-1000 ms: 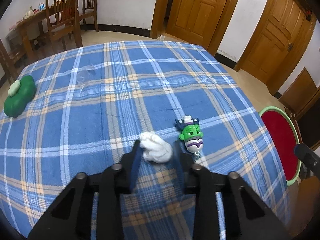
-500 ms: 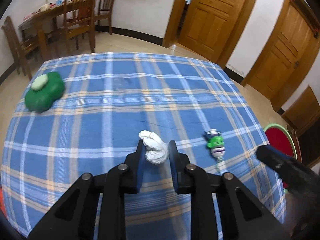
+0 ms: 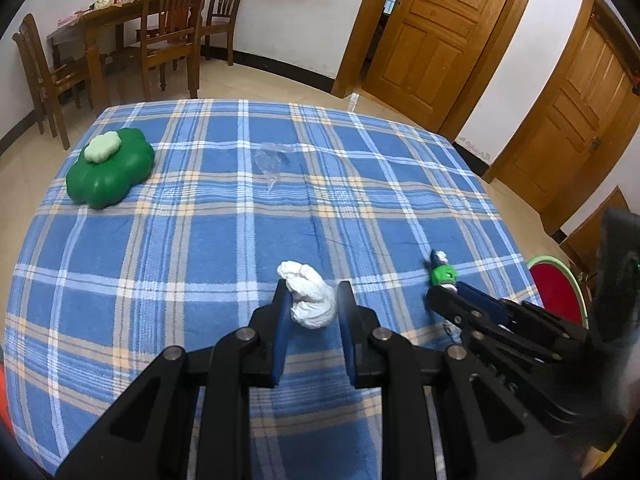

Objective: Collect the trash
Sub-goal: 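Grasp the green figurine toy with the right tool while the left tool holds the cloth, then carry the toy over the red bin with the right tool while the left tool carries the cloth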

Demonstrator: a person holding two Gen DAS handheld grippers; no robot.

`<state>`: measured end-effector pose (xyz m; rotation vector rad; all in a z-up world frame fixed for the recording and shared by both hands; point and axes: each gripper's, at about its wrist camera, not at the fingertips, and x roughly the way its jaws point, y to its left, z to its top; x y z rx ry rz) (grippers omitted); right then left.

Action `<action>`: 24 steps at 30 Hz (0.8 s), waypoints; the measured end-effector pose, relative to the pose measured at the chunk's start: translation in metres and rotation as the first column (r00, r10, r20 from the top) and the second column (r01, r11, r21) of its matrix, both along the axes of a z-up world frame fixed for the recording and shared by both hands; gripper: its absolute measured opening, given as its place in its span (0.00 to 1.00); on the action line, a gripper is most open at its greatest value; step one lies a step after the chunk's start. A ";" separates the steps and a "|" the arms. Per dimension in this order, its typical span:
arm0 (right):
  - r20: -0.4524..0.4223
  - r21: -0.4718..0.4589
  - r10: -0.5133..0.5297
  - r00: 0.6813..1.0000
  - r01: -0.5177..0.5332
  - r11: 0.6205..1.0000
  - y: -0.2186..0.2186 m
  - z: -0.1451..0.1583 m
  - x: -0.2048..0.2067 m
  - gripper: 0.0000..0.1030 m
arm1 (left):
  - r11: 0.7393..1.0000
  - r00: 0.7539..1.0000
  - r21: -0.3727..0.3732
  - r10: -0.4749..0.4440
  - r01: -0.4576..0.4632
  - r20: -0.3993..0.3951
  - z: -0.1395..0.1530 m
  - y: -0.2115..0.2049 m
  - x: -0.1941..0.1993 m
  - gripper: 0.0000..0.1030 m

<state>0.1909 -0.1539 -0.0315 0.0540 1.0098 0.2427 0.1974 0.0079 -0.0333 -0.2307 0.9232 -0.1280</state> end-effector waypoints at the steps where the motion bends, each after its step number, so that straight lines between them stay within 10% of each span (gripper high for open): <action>1: 0.006 0.000 -0.001 1.000 0.001 1.000 -0.002 -0.001 0.000 0.21 | 1.000 1.000 0.000 -0.003 0.003 0.001 0.001 -0.001 -0.001 0.21; 24: 0.123 0.106 -0.314 0.942 0.302 0.947 -0.155 0.057 -0.092 0.20 | 0.944 0.945 -0.039 -0.325 0.327 0.042 0.033 -0.131 -0.026 0.21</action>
